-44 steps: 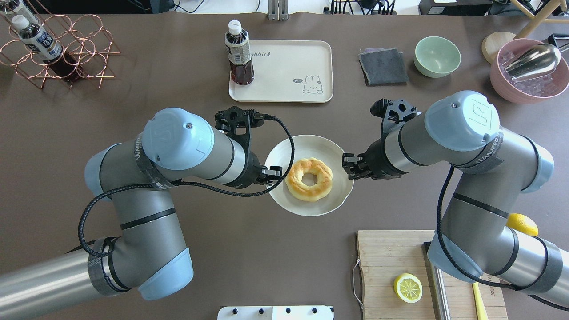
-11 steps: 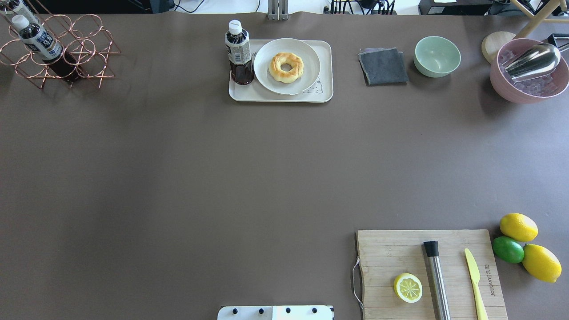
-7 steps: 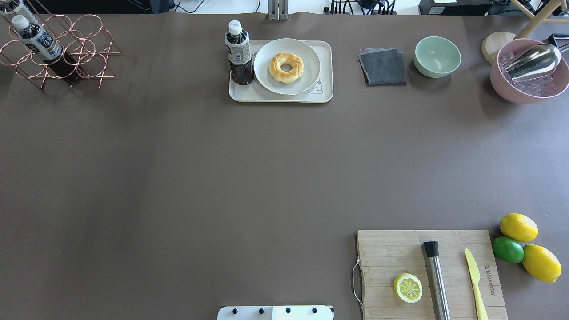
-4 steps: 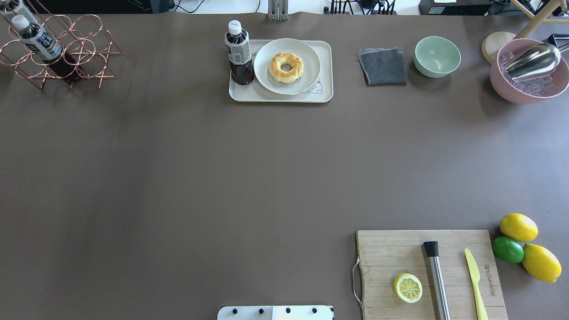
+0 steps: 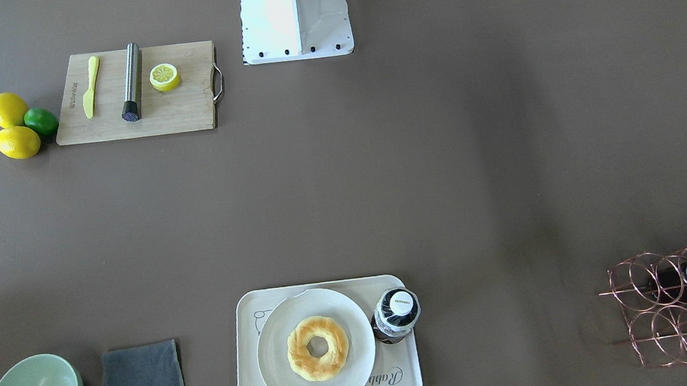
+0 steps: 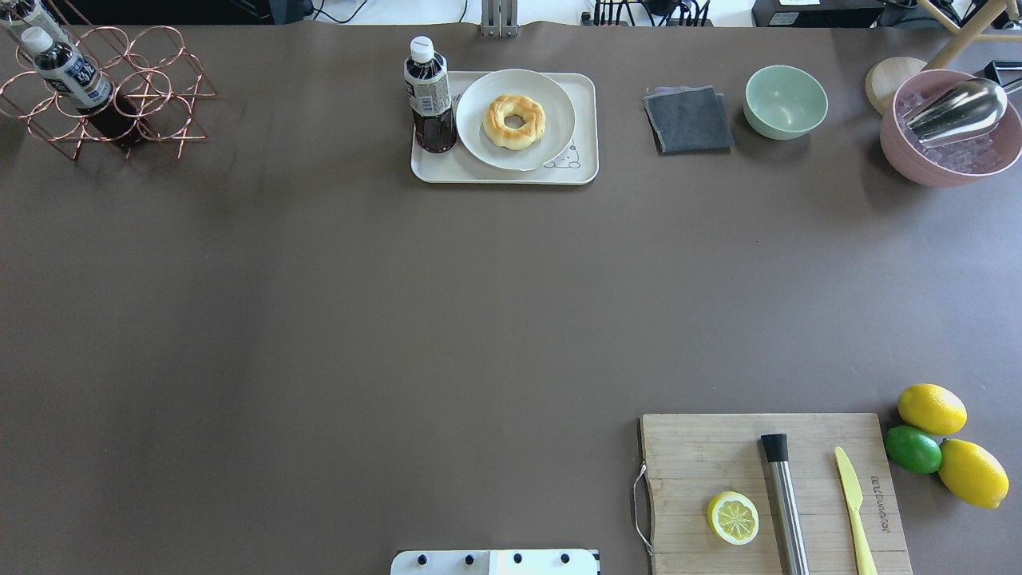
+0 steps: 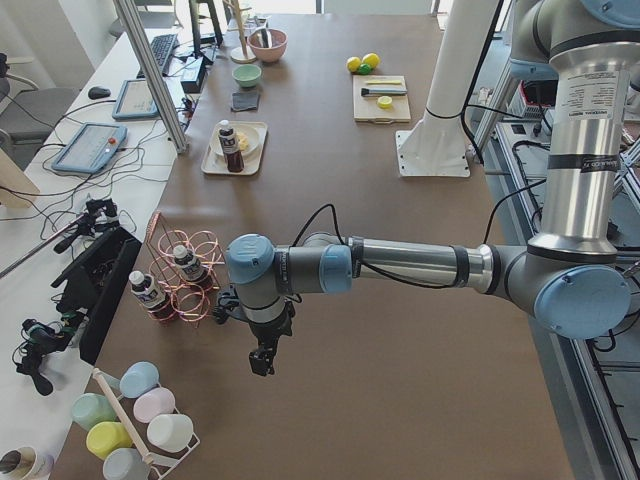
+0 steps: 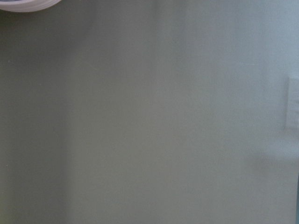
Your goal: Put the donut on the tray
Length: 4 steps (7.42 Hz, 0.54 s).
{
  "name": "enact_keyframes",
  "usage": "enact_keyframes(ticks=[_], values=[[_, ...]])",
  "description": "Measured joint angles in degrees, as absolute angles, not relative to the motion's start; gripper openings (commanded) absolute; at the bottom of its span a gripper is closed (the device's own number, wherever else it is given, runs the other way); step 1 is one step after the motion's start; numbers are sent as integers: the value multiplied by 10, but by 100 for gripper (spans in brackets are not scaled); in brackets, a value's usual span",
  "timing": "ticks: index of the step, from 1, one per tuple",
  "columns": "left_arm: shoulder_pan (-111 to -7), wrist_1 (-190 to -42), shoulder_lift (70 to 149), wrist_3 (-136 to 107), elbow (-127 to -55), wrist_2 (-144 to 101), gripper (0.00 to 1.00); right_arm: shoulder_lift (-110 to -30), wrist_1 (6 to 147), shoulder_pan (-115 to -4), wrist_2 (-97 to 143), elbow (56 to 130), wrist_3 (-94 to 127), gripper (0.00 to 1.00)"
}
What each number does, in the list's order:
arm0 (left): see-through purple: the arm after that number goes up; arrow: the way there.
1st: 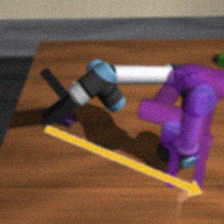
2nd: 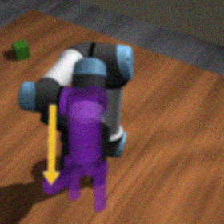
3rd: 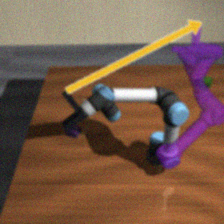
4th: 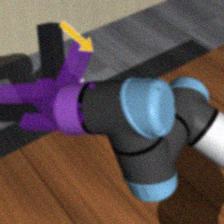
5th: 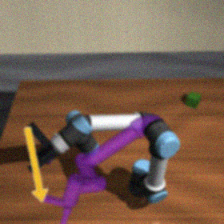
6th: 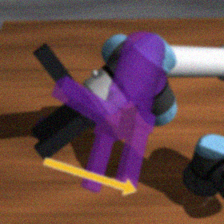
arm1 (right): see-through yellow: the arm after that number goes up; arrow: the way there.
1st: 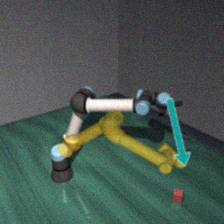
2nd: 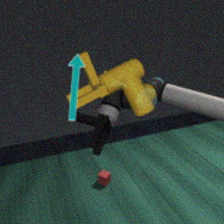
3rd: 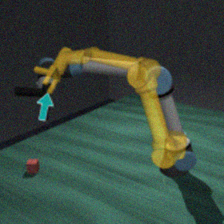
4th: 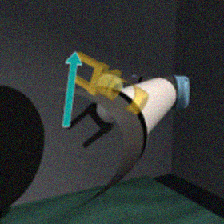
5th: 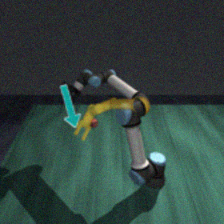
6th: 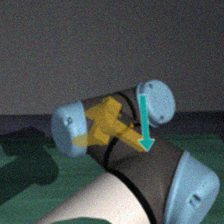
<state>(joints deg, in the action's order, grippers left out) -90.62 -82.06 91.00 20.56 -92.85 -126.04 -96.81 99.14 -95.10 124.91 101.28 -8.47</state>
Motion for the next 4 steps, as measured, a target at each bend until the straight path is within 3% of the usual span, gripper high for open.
enact_keyframes(ticks=[4], values=[[-906, -823, 910, 206, -930, -1261, 100, -972, 991, -951, 1250, 1012, -84, 100]])
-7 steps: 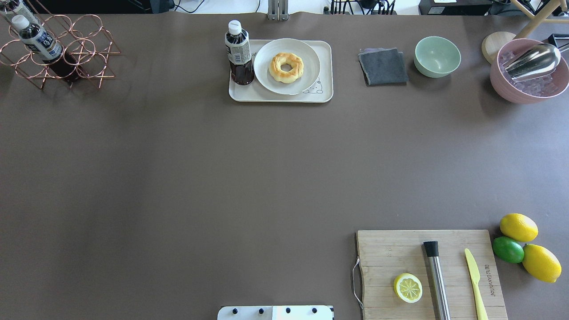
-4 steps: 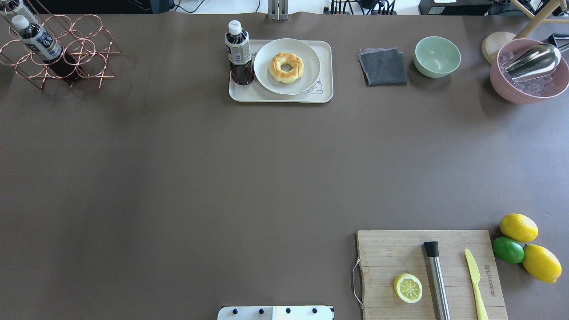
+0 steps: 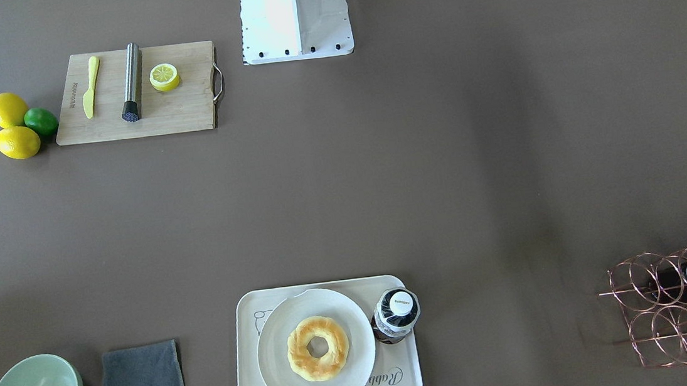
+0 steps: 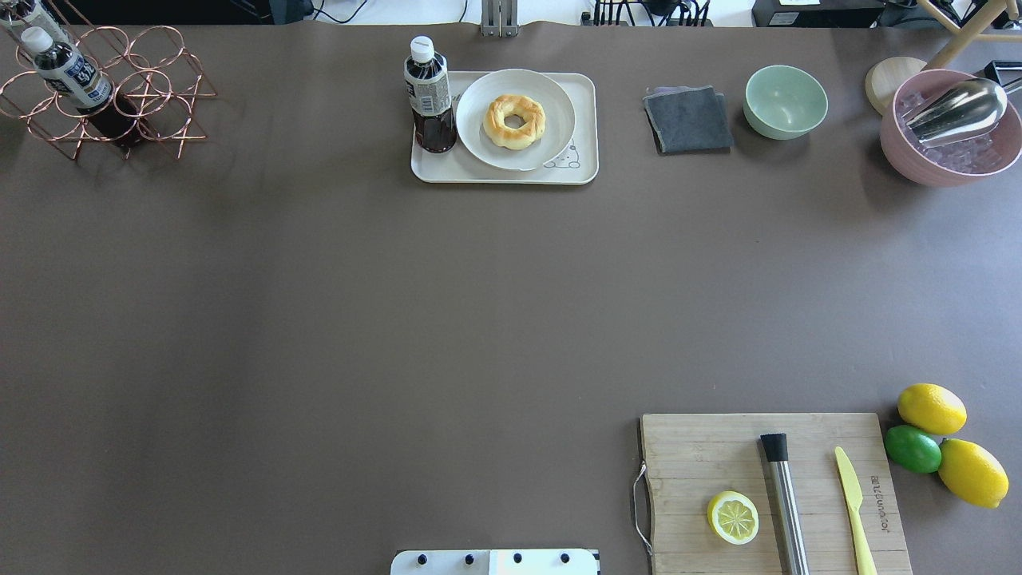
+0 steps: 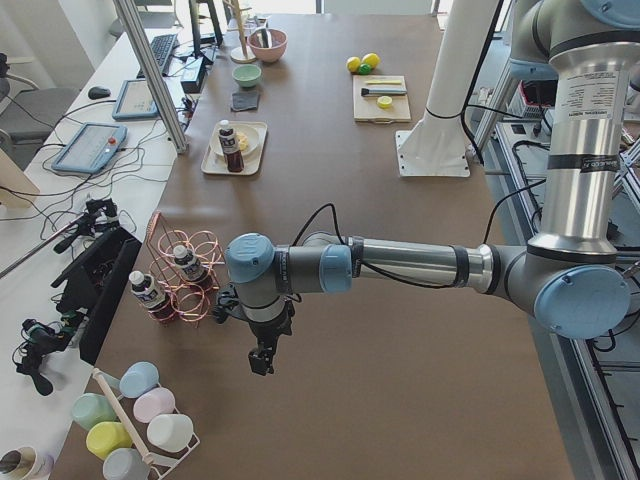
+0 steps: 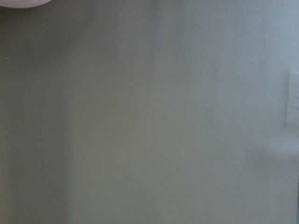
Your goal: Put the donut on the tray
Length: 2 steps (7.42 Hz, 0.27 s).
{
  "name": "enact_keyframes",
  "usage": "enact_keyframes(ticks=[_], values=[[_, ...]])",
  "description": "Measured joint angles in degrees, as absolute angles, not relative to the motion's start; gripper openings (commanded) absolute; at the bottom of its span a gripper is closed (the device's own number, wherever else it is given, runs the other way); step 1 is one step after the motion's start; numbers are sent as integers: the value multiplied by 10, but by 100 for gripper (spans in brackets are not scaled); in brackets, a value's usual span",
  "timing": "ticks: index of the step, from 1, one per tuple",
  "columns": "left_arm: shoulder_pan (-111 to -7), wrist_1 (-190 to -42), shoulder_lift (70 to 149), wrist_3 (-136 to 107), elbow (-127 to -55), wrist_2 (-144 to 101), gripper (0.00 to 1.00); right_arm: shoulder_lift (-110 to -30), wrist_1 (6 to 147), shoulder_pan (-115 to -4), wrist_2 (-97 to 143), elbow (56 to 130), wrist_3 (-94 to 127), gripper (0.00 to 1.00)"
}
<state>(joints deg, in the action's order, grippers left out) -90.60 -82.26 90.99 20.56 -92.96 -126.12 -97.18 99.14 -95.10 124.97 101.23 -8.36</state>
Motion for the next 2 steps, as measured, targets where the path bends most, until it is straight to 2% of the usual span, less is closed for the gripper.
enact_keyframes(ticks=[2], values=[[-906, -823, 910, 206, -930, -1261, 100, -973, 991, -951, 1250, 1013, -84, 100]])
